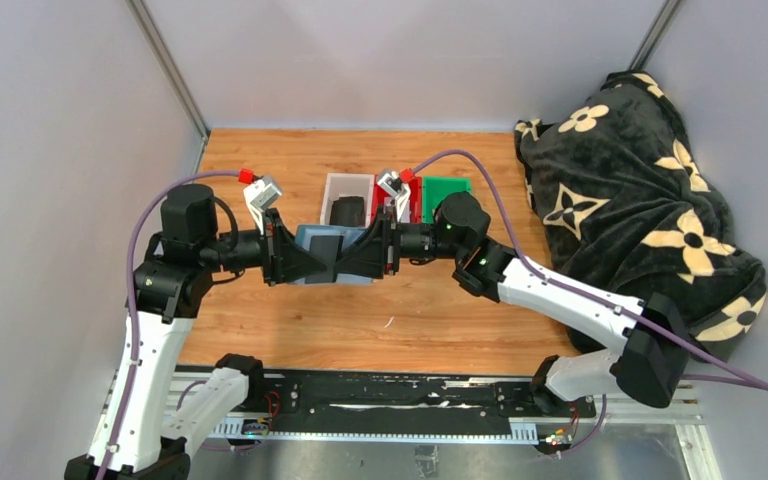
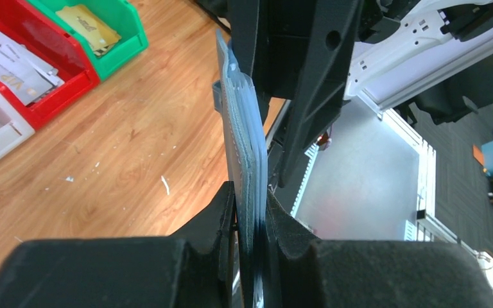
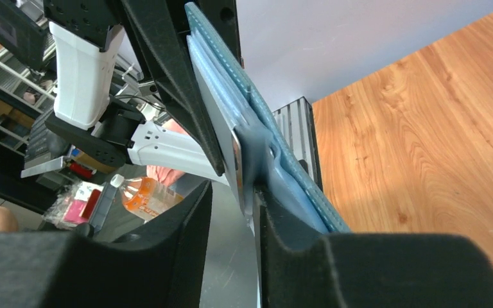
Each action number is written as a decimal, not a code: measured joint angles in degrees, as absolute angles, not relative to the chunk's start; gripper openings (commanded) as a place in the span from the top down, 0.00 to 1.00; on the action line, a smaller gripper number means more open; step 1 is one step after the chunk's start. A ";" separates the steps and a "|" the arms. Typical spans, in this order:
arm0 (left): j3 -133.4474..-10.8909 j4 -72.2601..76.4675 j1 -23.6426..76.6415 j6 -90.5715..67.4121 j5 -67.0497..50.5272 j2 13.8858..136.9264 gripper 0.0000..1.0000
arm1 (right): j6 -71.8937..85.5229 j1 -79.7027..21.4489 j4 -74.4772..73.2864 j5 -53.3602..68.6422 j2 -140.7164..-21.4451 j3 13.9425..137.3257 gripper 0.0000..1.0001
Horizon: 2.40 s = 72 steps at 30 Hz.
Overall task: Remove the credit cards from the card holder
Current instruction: Remove the credit card from the card holder.
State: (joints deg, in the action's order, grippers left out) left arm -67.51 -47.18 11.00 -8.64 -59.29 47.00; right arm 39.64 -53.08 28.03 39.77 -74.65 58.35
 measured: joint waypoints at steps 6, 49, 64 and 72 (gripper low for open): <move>-67.51 -46.81 10.90 -9.02 -58.39 46.70 0.85 | 46.35 -51.86 34.50 42.87 -78.32 58.33 0.95; -64.84 -31.18 10.90 -26.70 -67.75 44.73 0.94 | 52.12 -50.94 49.56 43.46 -69.91 46.92 0.87; -64.79 -29.95 10.68 -26.59 -66.00 44.12 1.00 | 59.00 -50.81 57.71 44.58 -73.91 48.99 0.94; -64.79 -30.35 10.48 -25.71 -65.47 43.99 1.00 | 58.85 -49.25 56.62 44.95 -72.88 47.88 1.00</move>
State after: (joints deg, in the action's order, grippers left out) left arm -64.79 -30.35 10.48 -25.71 -65.47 43.99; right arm 58.85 -49.25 56.62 44.95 -72.88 47.88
